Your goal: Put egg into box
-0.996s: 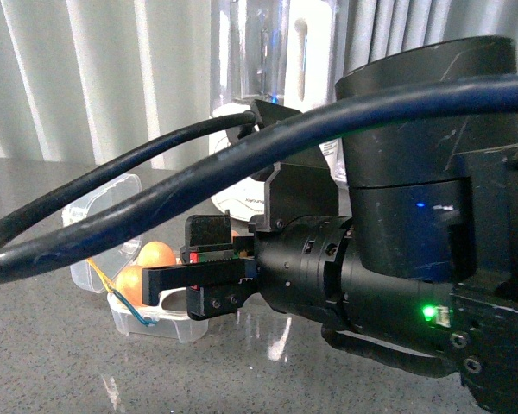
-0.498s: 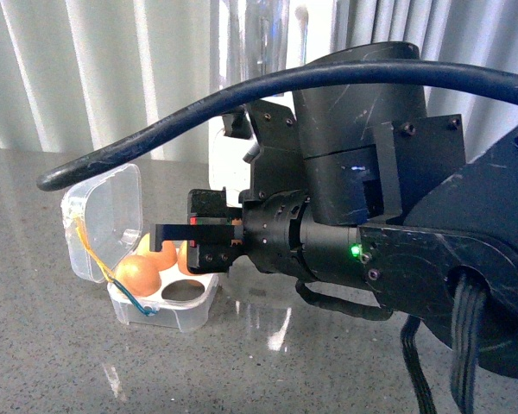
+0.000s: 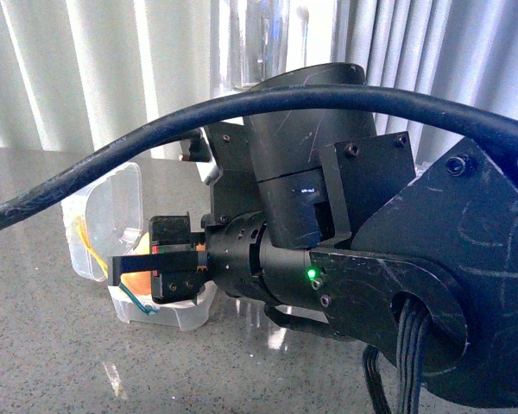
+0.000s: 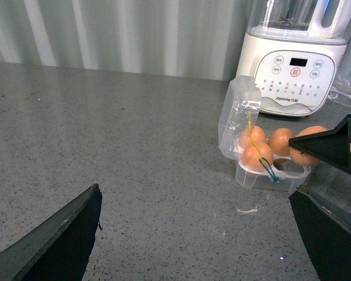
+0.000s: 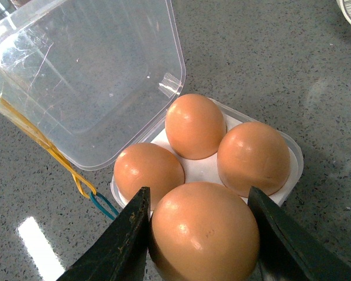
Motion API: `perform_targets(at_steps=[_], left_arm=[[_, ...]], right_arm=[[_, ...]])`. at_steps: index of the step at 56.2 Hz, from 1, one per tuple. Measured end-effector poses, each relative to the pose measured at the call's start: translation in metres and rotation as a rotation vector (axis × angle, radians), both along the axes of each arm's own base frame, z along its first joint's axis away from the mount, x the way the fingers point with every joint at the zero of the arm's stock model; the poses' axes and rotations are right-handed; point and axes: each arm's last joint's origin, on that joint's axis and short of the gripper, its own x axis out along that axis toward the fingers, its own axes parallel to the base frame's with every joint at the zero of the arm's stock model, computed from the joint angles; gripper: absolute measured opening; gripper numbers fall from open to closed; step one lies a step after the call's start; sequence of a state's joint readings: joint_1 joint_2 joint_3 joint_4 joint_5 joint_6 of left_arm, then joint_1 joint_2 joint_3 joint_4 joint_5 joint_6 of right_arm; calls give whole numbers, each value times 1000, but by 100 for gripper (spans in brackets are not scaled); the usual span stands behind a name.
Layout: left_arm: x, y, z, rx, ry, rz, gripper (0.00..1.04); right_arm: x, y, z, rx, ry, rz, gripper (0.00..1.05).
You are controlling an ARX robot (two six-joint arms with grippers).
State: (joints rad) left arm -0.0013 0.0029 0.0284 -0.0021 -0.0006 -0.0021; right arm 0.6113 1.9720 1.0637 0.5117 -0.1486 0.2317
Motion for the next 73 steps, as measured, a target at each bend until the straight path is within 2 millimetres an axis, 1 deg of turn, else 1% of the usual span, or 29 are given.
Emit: perform_targets(at_steps=[2,4,6,7,10,15,18,21,26,34,38,41,44,48,51,53,54,60,63,68,73], left_arm=[[0,0,0,0,0,0,98],[0,0,0,0,0,0,98],[0,0,0,0,0,0,98],[0,0,0,0,0,0,98],[0,0,0,0,0,0,98],[0,0,0,0,0,0,98],[0,0,0,0,0,0,98],[0,0,0,0,0,0,98],[0,0,0,0,0,0,98],[0,0,0,0,0,0,98],[0,0,0,0,0,0,98],[0,0,0,0,0,0,98],[0,0,0,0,0,0,98],[0,0,0,0,0,0,98],[0,0,0,0,0,0,98],[0,0,0,0,0,0,98],[0,0,0,0,0,0,98],[0,0,0,0,0,0,98],[0,0,0,0,0,0,98],[0,0,0,0,0,0,98],[0,0,0,0,0,0,98]], right_arm=[[0,0,0,-1,0,0,42],[0,0,0,-4,-2,2,46],[0,0,0,-5,-1,2,52],[0,0,0,-7,-1,4,57],[1,-1,0,-9,1,3,64],[1,-2,0,-10,2,0,80],[2,-2,0,-10,2,-2,87],[2,-3,1,-8,1,-5,99],[3,-9,7,5,-10,-18,97],[2,-32,30,37,-40,-87,97],[0,-48,39,44,-57,-128,97],[-5,-70,45,40,-71,-192,97],[-8,-84,47,39,-74,-227,97],[-17,-111,48,41,-75,-290,97],[-30,-143,49,50,-85,-365,97],[-38,-158,50,55,-92,-403,97],[-44,-169,51,58,-102,-432,97],[-72,-208,58,65,-156,-527,97],[-82,-218,60,58,-183,-556,97],[-104,-237,65,30,-248,-608,97],[-122,-250,72,-11,-326,-655,97]])
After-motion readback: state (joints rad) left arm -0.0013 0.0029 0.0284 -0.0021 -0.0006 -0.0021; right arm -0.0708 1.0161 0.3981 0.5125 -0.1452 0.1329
